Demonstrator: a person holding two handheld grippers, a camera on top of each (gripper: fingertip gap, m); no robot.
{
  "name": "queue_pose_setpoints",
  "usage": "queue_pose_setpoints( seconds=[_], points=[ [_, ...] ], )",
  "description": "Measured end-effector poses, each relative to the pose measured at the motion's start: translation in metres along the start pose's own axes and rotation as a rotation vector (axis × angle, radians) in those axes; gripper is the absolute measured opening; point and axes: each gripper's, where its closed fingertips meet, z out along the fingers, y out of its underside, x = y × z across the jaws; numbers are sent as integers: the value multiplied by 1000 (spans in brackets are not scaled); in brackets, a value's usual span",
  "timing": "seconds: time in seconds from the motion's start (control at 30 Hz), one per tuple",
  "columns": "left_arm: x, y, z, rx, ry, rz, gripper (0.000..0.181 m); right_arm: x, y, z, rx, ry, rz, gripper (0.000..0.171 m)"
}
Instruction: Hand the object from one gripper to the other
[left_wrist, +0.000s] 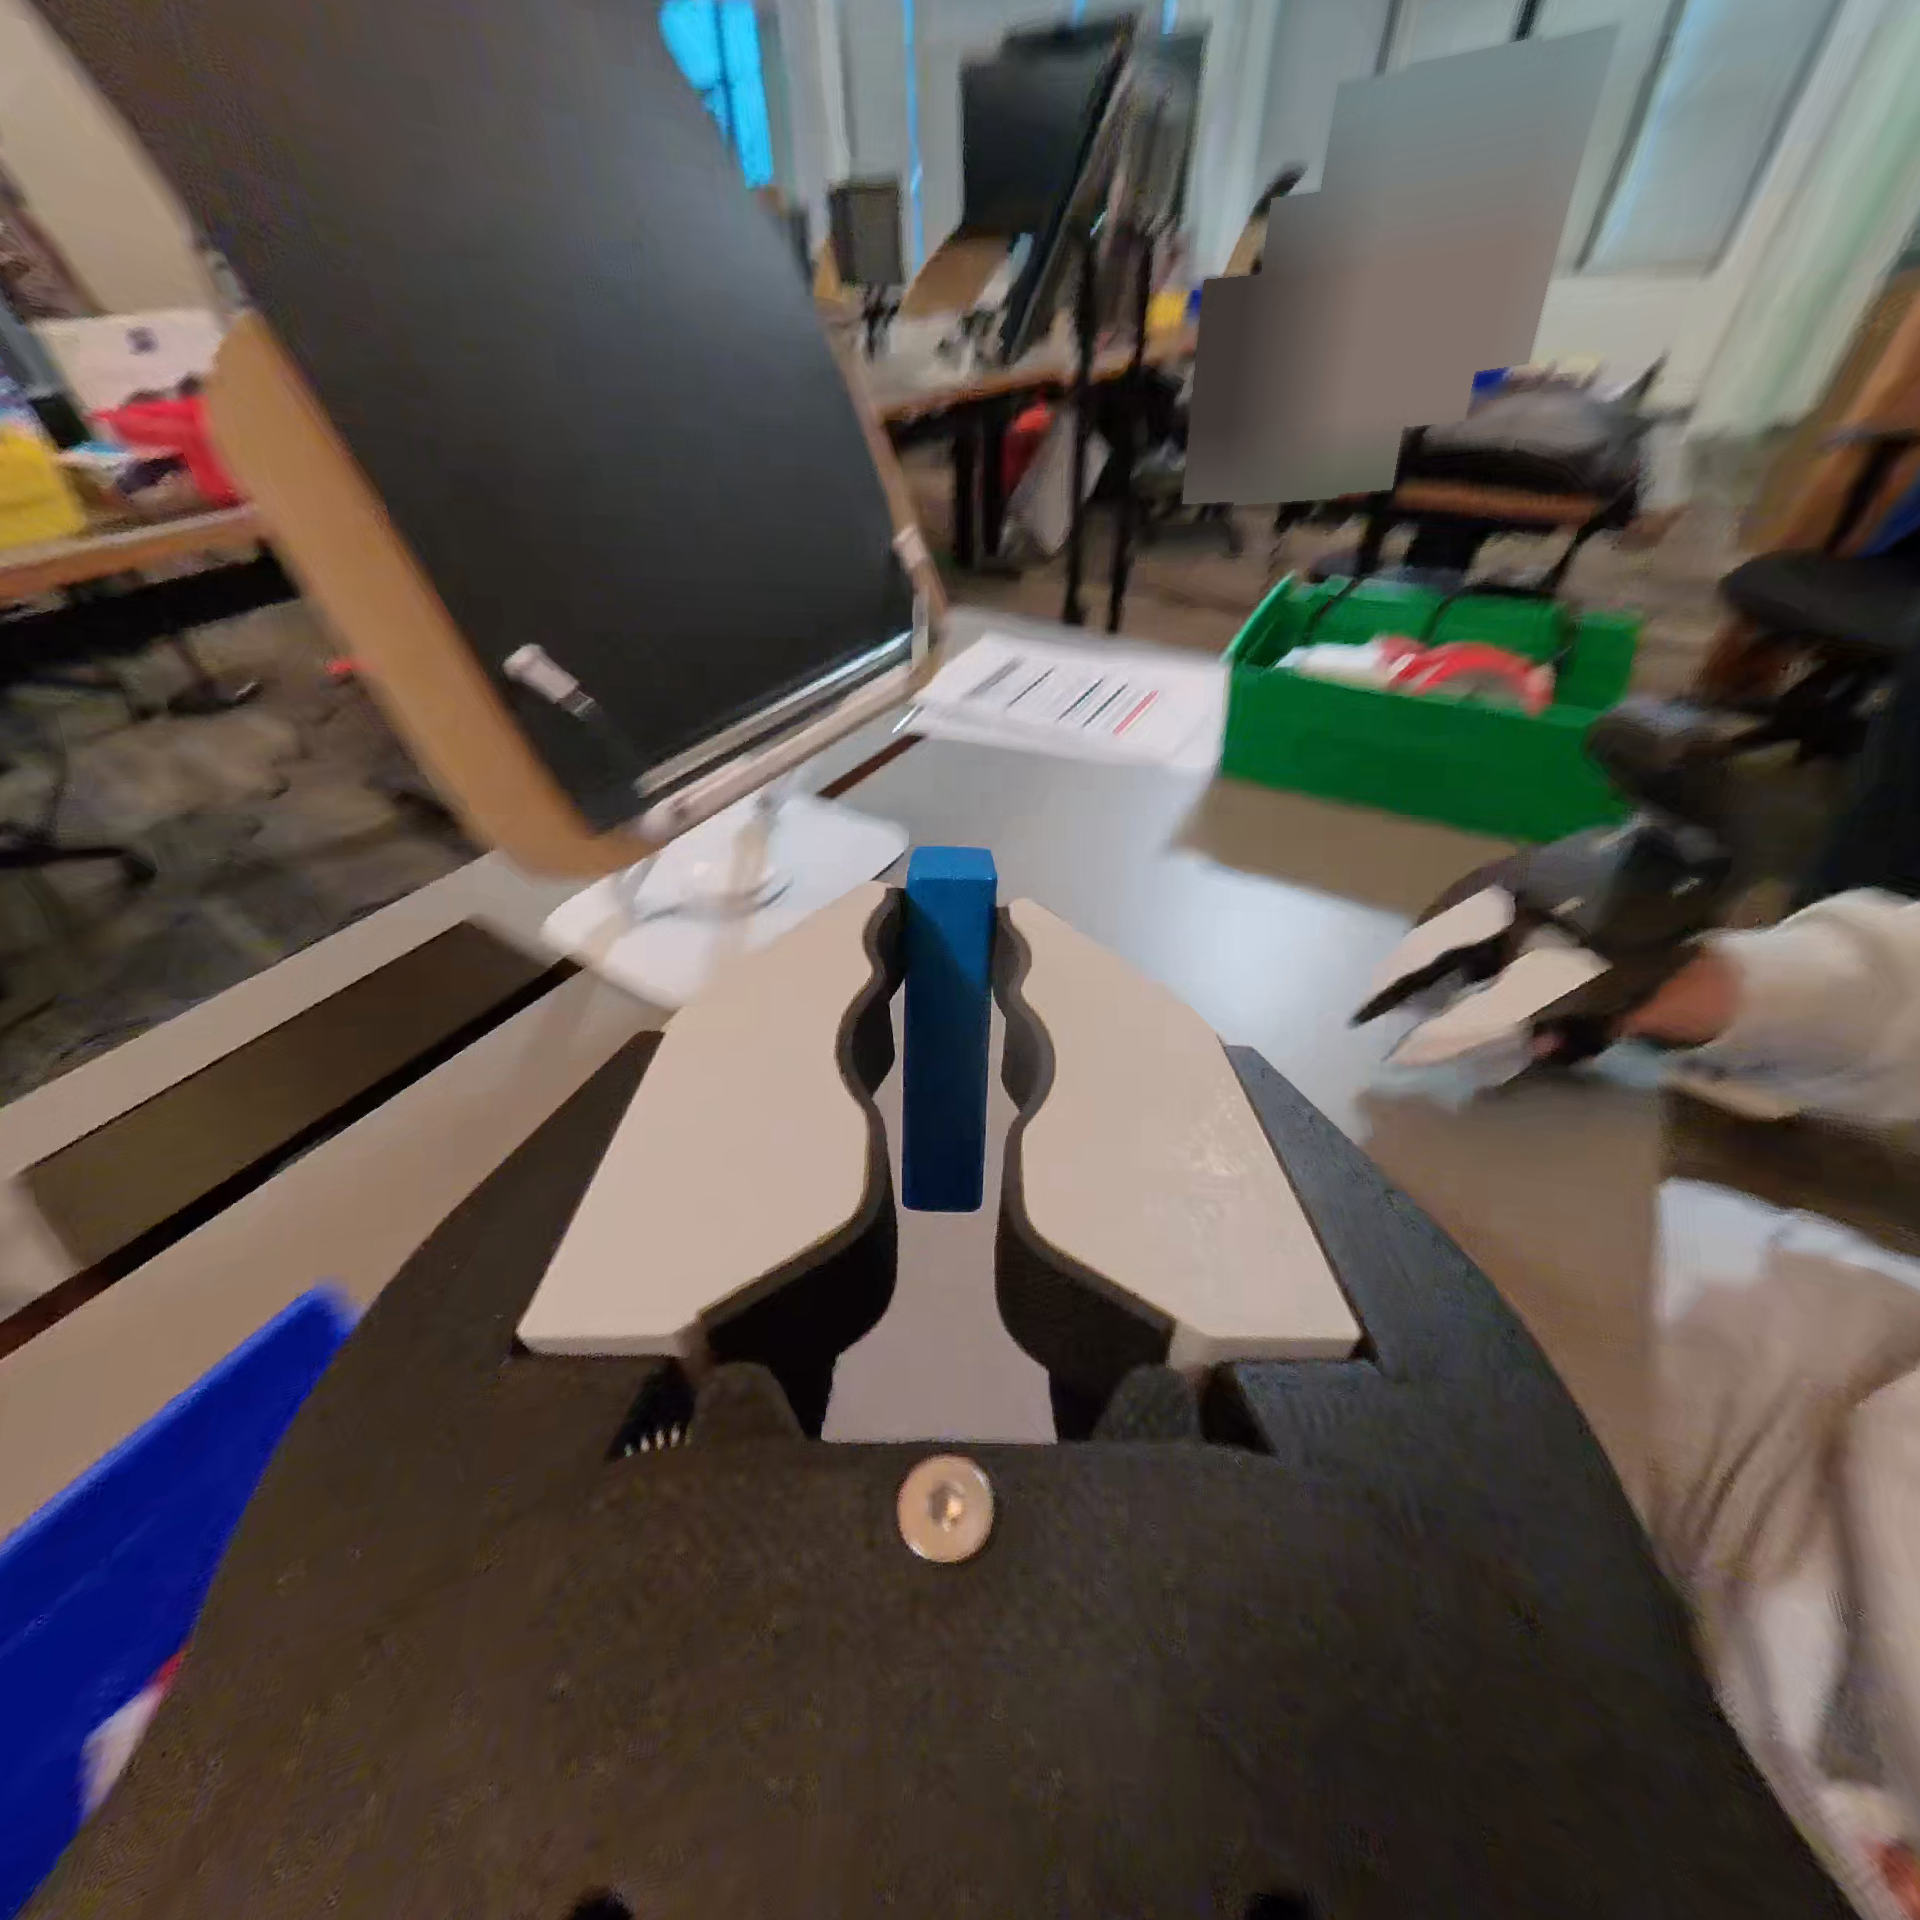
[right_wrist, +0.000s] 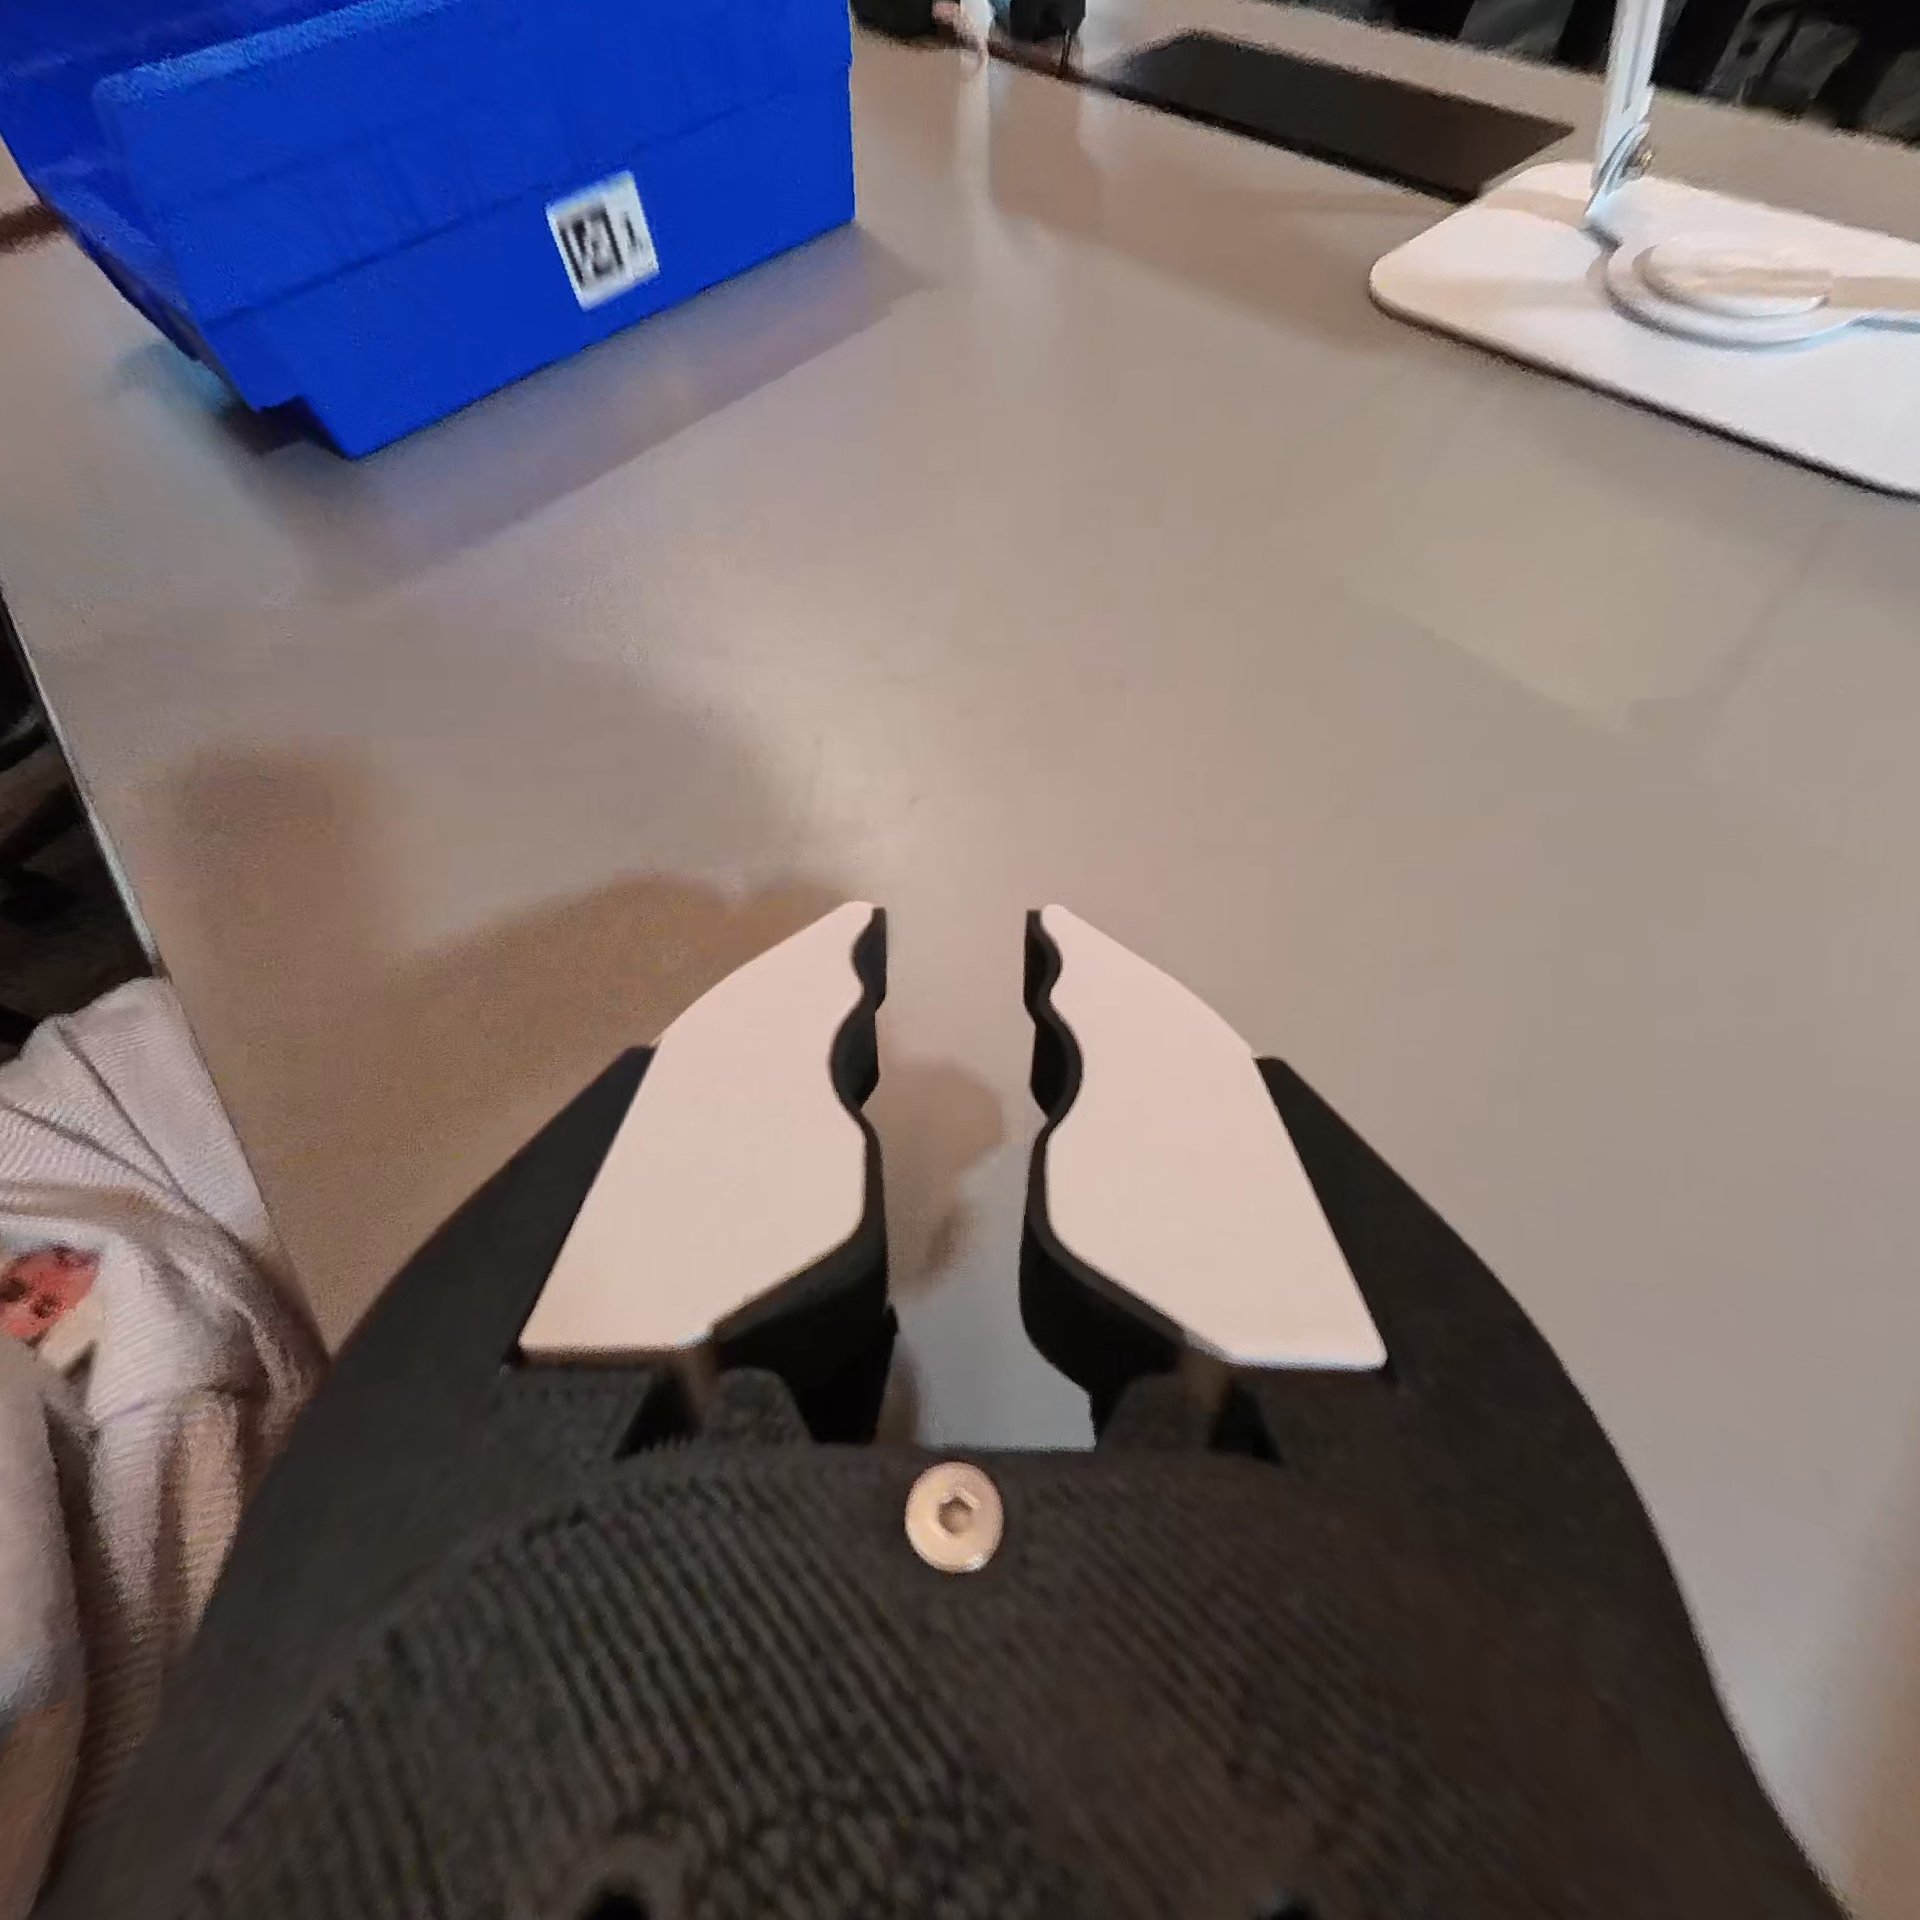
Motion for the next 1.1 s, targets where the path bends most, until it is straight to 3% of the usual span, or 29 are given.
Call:
queue_pose_setpoints(
  seconds=[0.13, 0.27, 0.33, 0.47, 0.67, 0.8, 1.1],
  points=[
    [73, -25, 32, 161, 176, -159, 16, -19, -54, -10, 187, -129, 135, 33],
    [119, 6, 72, 274, 267, -365, 16, -24, -107, -39, 489, -241, 444, 39],
    [138, 29, 89, 365, 342, -537, 16, -32, -103, -48, 593, -316, 506, 38],
    [158, 71, 112, 423, 425, -748, 15, -30, -75, -40, 570, -408, 529, 40],
    [176, 102, 122, 281, 484, -715, 15, -31, -66, -29, 479, -528, 572, 40],
    [168, 99, 119, 343, 533, -813, 15, -38, -63, -16, 434, -583, 595, 39],
    [167, 105, 120, 298, 556, -839, 15, -61, -56, -8, 367, -630, 536, 27]
  ],
)
